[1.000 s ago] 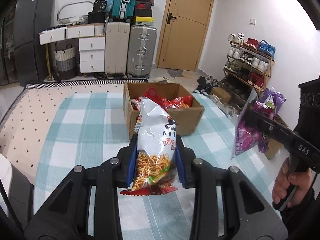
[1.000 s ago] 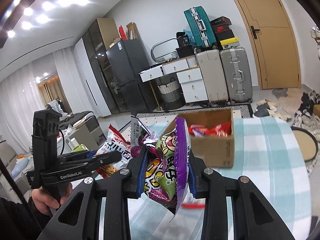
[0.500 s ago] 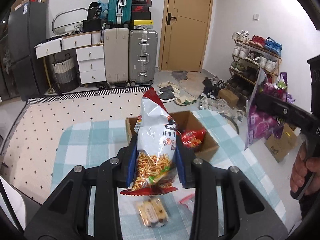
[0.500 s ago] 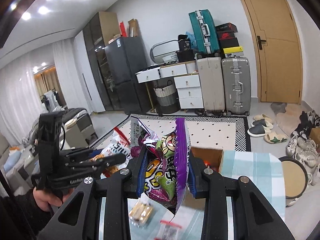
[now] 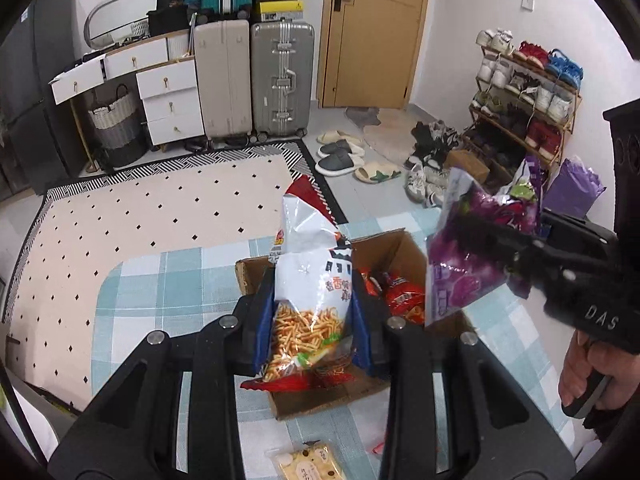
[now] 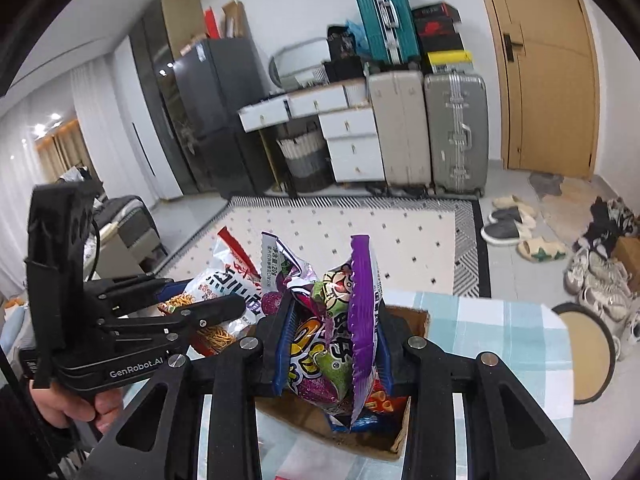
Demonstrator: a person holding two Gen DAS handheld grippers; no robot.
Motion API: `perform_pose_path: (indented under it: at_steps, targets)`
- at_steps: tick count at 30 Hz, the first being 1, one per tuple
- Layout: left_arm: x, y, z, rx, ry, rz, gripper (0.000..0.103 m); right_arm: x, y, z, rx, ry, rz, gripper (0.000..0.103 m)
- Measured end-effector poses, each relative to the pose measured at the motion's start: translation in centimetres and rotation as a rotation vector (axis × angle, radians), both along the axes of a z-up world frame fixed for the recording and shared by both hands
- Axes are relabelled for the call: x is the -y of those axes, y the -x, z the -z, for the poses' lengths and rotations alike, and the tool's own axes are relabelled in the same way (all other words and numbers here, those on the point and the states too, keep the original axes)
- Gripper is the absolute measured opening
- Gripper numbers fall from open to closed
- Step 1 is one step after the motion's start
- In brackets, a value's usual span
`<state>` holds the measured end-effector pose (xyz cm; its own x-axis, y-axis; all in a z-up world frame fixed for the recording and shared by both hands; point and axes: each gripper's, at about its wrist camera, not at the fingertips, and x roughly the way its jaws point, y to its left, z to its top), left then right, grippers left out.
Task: Organize snacks
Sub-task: 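Carry the noodle bag and purple grape bag over the cardboard box, then open both grippers over the box to drop both bags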
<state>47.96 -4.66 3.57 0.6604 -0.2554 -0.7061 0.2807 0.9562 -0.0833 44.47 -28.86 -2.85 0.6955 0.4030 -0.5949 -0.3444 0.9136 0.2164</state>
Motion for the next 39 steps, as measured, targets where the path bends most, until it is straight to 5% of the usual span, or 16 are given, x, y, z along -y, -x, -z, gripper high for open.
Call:
perform_pose_path:
  at_steps: [15,18,19,23,27,39]
  targets:
    - [1.7,-6.7,8.9,-0.104,-0.024,-0.005,0.031,-2.1,-4.8,8.0,-0.138,0.077,-0.008,0.035]
    - [1.5,-7.8,9.5,-0.136,-0.009,-0.019,0.032,-2.4,-5.1,8.3,-0.136,0.090,-0.014,0.044]
    - [1.3,-8.0,9.6,-0.149,0.006,-0.020,0.032,-2.3,-4.8,8.4,-0.131,0.098,-0.015,0.055]
    - [0.1,-7.5,9.3,-0.135,0.002,-0.043,0.052,-2.3,-3.7,7.6,-0.092,0.134,-0.016,0.068]
    - [-1.3,-6.1,8.2,-0.094,0.022,-0.078,0.068,-1.7,-2.1,6.3,-0.043,0.139,-0.001,0.069]
    - [-5.6,4.0,3.7,0.030,-0.001,-0.184,0.080,0.2,7.8,0.5,0.155,0.061,0.019,0.087]
